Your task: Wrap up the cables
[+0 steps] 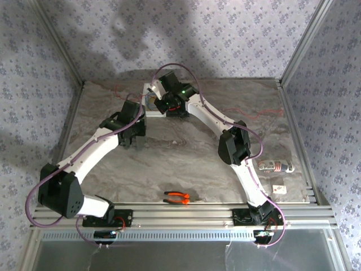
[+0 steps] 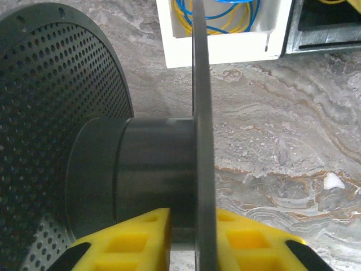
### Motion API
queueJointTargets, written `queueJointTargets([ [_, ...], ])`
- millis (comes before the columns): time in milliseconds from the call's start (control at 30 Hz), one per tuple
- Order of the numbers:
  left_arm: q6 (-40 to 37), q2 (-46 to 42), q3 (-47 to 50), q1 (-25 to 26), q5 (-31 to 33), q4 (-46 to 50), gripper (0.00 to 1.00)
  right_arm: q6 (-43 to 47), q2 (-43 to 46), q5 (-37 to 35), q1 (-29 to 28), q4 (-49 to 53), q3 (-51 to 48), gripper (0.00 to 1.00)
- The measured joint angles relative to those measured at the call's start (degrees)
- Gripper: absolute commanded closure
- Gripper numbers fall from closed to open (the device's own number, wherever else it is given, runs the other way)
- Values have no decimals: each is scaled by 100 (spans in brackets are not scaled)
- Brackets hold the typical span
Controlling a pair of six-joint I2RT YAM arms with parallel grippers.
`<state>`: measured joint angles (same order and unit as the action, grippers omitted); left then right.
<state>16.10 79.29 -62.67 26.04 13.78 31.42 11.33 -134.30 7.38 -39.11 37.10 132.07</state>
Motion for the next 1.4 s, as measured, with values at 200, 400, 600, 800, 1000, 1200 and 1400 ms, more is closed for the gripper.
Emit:
queueJointTargets([
  [200, -81, 0, -118, 0, 63, 138, 62, 0, 0, 17, 0, 0, -4, 100],
  [400, -197, -72, -382, 0, 83, 382, 40, 0, 0, 59, 0, 0, -4, 100],
  [600, -304, -667, -848, -4, 330, 859, 21, 0, 0, 98, 0, 0, -4, 100],
  [800, -249, -1174, -855, -409, 396, 1233, 0, 0, 0, 101, 0, 0, -4, 100],
  [1000, -22, -1185, -33, -726, 186, 1322, 20, 0, 0, 101, 0, 2, -4, 100],
  [1200, 76, -1185, 122, -920, -96, 1331, 46, 2, 17, 101, 0, -2, -111, 100],
  [1400, 79, -1049, 166, -955, -299, 1200, 75, 2, 83, 101, 0, -2, -319, 100],
])
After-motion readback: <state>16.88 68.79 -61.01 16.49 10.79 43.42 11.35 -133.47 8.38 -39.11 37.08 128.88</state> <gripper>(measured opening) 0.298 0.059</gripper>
